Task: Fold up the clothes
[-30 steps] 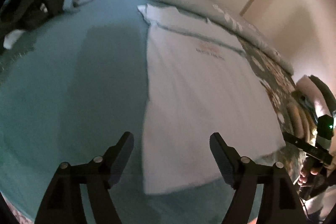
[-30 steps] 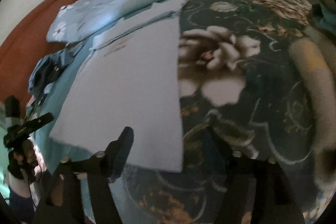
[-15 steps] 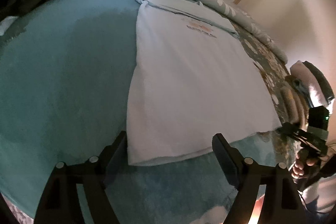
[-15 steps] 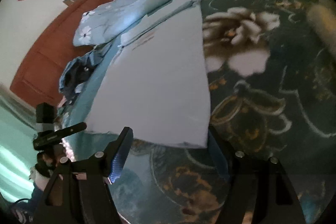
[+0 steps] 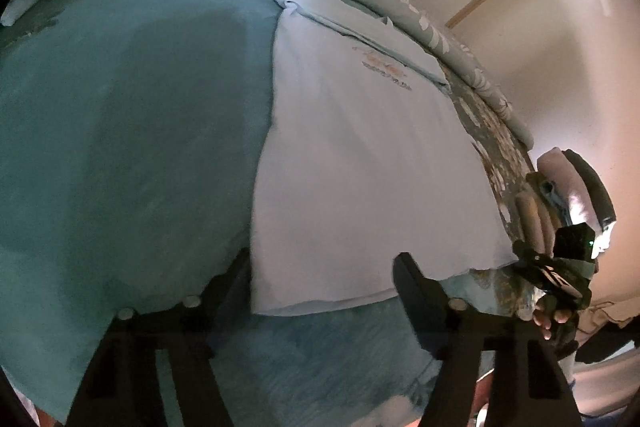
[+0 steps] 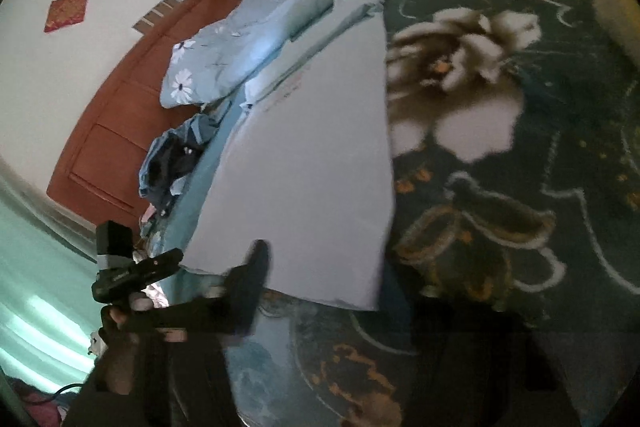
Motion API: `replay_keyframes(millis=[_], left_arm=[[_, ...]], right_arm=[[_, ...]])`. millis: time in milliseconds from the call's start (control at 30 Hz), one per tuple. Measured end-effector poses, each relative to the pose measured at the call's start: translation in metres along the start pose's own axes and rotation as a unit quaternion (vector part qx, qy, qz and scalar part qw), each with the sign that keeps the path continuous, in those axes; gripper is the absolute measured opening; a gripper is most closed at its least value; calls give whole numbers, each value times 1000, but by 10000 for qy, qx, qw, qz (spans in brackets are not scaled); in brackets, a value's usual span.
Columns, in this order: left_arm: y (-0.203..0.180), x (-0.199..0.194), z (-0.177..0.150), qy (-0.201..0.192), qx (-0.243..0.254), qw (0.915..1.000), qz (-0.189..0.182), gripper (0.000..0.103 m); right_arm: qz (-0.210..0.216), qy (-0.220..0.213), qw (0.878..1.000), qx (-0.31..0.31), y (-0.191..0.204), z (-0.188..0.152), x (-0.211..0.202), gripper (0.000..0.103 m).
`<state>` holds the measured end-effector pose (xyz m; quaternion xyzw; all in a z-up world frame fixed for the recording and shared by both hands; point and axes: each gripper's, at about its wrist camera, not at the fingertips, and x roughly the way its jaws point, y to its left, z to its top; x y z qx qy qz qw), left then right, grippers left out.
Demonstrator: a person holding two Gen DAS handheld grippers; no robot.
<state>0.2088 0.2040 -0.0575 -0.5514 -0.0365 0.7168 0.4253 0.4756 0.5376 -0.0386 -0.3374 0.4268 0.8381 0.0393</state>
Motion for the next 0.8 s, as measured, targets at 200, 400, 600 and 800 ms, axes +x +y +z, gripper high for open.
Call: replay_keyframes(millis=[200, 400, 600, 800], left_arm=[[11, -1, 1, 17, -226, 9997, 122, 28], [22, 1, -3, 155, -716, 9963, -447, 17], [24, -3, 0, -5, -812, 9945, -658, 13], [23, -18, 8, -309, -801, 9925, -873, 4]], right_arm=[[59, 0, 9995, 321, -12, -4, 2, 8], [-30, 92, 9996, 251, -10, -3, 1, 8], [43, 74, 9995, 312, -14, -3, 2, 7], [120, 19, 9992, 372, -14, -2, 0, 5]])
